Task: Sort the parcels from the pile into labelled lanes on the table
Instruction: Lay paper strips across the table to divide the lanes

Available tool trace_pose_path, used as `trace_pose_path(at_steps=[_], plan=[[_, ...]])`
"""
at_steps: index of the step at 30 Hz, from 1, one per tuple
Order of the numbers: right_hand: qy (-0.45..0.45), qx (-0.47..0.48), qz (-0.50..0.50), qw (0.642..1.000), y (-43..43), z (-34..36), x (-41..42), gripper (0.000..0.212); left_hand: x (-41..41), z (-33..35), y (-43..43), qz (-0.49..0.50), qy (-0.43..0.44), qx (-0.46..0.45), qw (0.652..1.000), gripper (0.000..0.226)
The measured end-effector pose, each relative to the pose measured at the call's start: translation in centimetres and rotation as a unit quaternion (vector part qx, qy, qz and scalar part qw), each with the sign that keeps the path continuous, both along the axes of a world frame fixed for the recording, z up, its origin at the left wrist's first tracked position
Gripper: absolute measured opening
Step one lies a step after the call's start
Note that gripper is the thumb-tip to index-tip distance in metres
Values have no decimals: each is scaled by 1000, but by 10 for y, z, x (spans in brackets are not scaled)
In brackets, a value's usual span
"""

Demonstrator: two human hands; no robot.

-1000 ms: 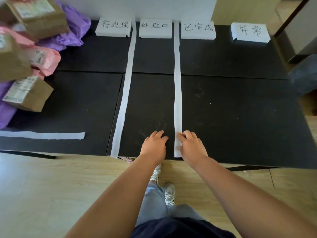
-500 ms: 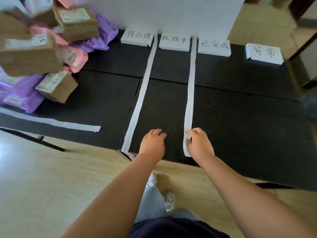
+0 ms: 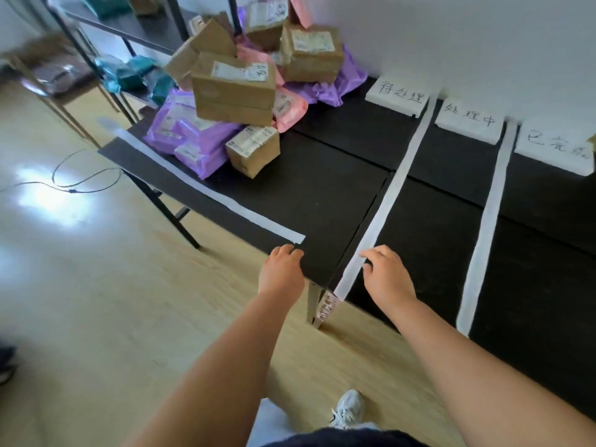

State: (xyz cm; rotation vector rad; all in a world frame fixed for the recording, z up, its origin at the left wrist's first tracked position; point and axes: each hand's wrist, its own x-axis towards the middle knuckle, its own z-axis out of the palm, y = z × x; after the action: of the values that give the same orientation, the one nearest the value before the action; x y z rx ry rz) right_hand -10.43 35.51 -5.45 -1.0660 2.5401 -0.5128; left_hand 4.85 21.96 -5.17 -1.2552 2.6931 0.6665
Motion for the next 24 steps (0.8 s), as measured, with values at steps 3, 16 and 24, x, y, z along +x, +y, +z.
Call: trace_pose_path(at_steps=[3,16,24], plan=[[-18,4,13,1000,-49,-3,31,34,35,-3,-40,39,2,18,999,51],[-36,4,73,997,-245,-7,144,34,131,-3,-206,56,-2,26,998,51],[-32,59,90,994,-316,-12,140,41,121,-13,-261,79,8,67,995,47]])
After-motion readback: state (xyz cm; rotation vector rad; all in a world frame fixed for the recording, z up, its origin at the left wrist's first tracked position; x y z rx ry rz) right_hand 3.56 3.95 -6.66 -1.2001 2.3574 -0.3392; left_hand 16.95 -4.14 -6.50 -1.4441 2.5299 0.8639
